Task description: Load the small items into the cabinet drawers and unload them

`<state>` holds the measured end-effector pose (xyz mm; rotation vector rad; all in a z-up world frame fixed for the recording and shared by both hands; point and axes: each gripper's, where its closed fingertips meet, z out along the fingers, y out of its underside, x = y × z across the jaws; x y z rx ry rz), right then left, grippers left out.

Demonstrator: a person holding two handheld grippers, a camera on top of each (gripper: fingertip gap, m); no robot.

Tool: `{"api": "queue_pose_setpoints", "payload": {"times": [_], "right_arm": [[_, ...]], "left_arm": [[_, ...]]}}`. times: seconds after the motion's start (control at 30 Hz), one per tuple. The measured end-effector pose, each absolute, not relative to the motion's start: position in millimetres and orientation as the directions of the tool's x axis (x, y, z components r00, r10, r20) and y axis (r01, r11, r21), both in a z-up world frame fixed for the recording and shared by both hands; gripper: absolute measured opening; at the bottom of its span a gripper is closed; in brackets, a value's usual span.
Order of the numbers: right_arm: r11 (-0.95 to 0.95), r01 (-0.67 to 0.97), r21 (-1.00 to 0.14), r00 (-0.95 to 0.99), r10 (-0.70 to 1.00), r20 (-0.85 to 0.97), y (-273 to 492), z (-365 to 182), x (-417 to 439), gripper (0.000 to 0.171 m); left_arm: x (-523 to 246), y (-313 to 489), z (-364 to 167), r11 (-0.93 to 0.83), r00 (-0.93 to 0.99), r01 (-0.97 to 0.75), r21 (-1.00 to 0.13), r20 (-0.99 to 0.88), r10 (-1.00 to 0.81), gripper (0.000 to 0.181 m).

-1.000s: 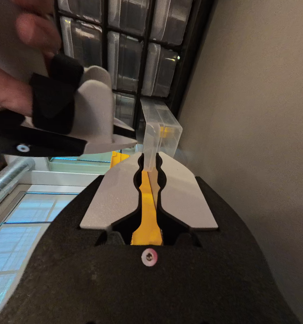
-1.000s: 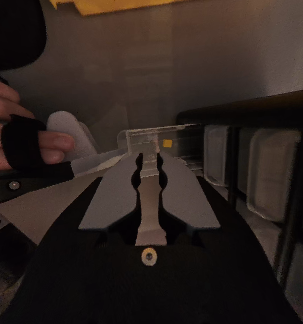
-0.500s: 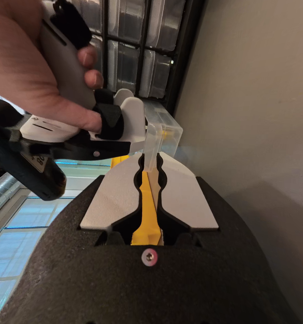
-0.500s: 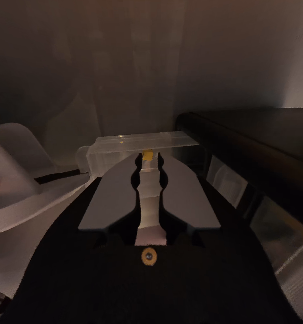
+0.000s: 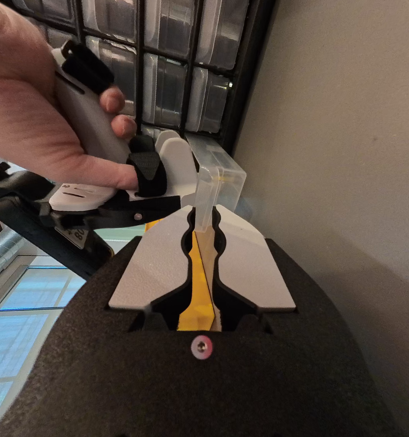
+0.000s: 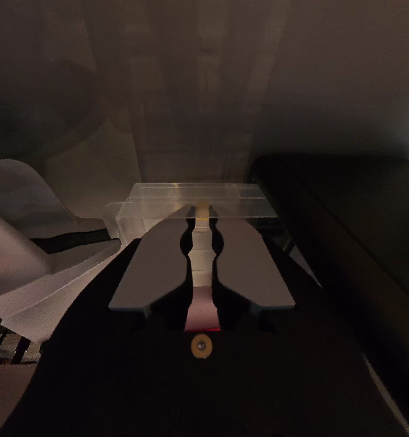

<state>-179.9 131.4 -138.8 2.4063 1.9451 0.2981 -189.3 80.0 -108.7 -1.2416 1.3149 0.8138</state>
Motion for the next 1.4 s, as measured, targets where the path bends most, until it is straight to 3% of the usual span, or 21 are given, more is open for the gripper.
{"api": "queue_pose_setpoints", "payload": {"times": [0.23,0.5,0.63,0.77,0.9,1.0,1.17,1.4], "right_arm": [[-0.213,0.969,0.125,0.190,0.966,0.173,132.1,-131.6,-178.8,0.012],[-0.190,0.965,-0.181,0.242,0.913,0.328,100.4,-46.3,-161.2,0.012],[-0.243,0.913,-0.327,0.372,0.824,0.427,62.9,9.1,-71.3,0.012],[-0.537,0.692,-0.482,0.716,0.596,0.365,45.2,25.1,66.8,0.012],[-0.831,0.389,-0.398,0.915,0.301,0.267,39.8,-22.8,195.3,0.012],[-0.925,0.265,-0.272,0.962,0.234,0.139,29.6,-72.4,234.1,0.012],[-0.949,0.273,-0.158,0.960,0.280,-0.024,7.1,-121.5,239.7,0.012],[-0.953,0.290,-0.090,0.954,0.295,-0.052,10.8,-150.1,240.5,0.012]], "left_arm": [[-190.3,81.4,-108.5,0.211,0.156,-0.957,-0.201,-0.965,-0.210,0.013],[-191.1,84.3,-112.3,0.201,0.163,-0.957,-0.211,-0.959,-0.230,0.013],[-190.2,86.5,-113.3,0.198,0.170,-0.955,-0.219,-0.956,-0.238,0.013],[-189.0,90.5,-112.6,0.188,0.152,-0.963,-0.195,-0.963,-0.221,0.013],[-187.6,96.4,-111.6,0.172,0.149,-0.967,-0.188,-0.965,-0.217,0.013],[-185.7,102.2,-110.9,0.157,0.128,-0.974,-0.163,-0.969,-0.209,0.013],[-183.0,112.3,-110.4,0.126,0.148,-0.975,-0.181,-0.961,-0.234,0.013],[-179.8,126.8,-109.6,0.112,0.083,-0.988,-0.109,-0.972,-0.218,0.013]]}}
